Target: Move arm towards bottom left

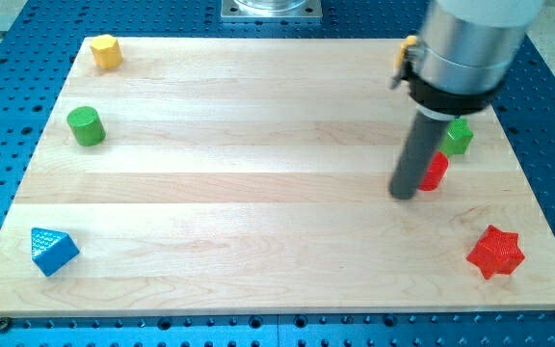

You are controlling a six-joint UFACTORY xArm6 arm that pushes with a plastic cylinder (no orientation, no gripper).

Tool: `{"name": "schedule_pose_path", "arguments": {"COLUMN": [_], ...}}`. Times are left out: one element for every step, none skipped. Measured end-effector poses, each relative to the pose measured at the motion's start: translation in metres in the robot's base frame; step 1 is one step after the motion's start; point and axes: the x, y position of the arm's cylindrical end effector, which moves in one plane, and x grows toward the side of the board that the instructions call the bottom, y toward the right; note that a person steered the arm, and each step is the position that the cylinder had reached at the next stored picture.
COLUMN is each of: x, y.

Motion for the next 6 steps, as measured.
{"name": "schedule_pose_path", "arguments": {"x": [-0.013,-0.013,-0.013,-0.022,0.055,0.105], "y": [0.019,0.049,-0.025,-0.188,-0.341,-0.436]}}
